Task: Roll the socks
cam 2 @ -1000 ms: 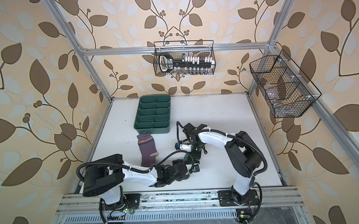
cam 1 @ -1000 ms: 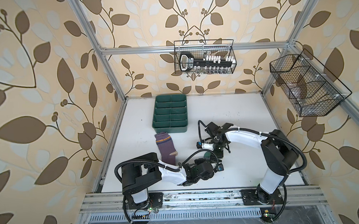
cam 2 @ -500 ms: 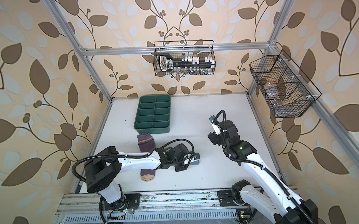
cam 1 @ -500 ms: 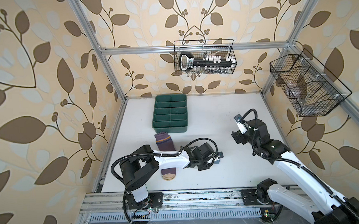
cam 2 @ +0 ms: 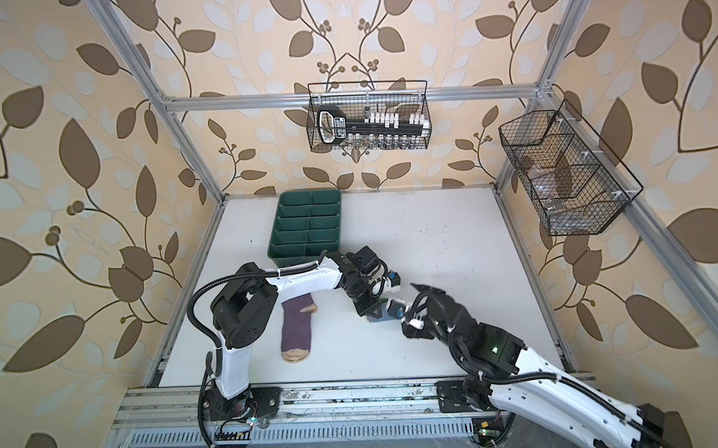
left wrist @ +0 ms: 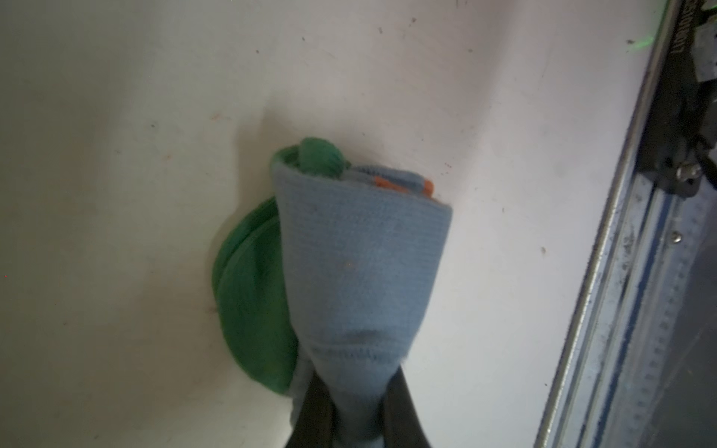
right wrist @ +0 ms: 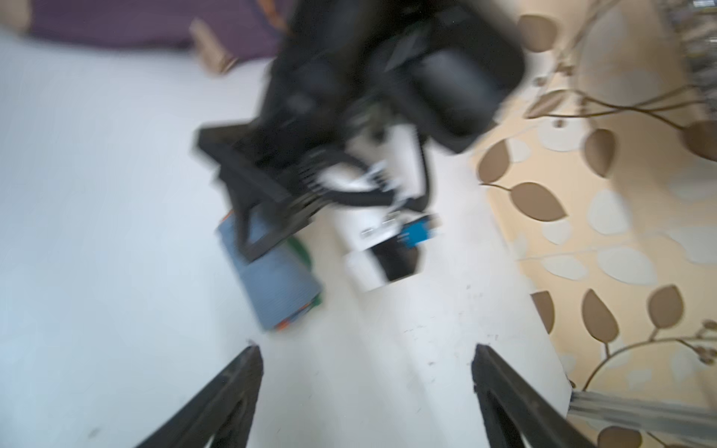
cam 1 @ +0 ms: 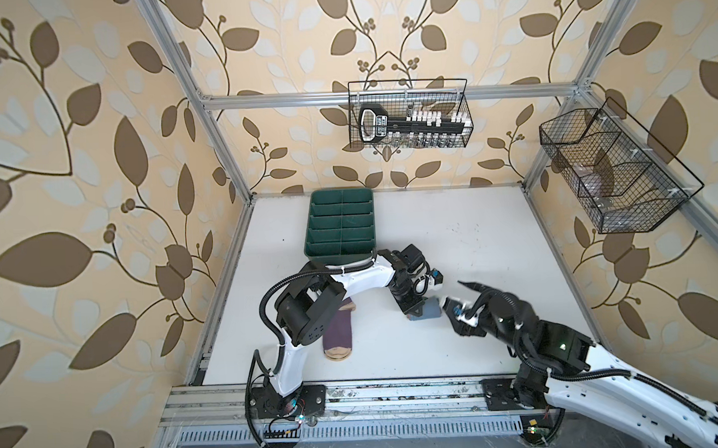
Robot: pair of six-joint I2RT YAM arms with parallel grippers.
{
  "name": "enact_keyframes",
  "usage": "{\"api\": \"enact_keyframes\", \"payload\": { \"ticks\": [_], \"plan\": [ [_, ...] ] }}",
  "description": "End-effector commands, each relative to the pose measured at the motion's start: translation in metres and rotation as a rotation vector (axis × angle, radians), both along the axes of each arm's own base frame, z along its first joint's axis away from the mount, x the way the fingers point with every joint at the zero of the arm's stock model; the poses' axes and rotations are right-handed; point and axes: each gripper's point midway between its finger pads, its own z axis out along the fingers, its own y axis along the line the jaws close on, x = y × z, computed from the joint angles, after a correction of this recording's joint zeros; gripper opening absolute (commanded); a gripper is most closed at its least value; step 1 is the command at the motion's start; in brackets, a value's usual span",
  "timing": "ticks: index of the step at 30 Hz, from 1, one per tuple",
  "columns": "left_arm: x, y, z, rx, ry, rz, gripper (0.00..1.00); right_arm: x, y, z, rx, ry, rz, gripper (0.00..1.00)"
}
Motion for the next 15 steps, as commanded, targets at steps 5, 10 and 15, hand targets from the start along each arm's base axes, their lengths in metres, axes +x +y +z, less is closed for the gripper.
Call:
{"api": "enact_keyframes", "payload": {
  "ticks": [5, 10, 15],
  "plan": [
    [-0.019, 0.050, -0.060, 0.287, 0.173, 0.063, 0.00, 0.001, 0.020, -0.058, -0.329, -0.029, 0.088, 0.75],
    [-0.018, 0.049, -0.060, 0.285, 0.178, 0.063, 0.00, 0.029, 0.049, -0.078, -0.392, -0.076, 0.058, 0.70],
    [-0.021, 0.051, -0.063, 0.284, 0.185, 0.059, 0.00, 0.050, 0.053, -0.100, -0.447, -0.035, 0.013, 0.66]
  ]
}}
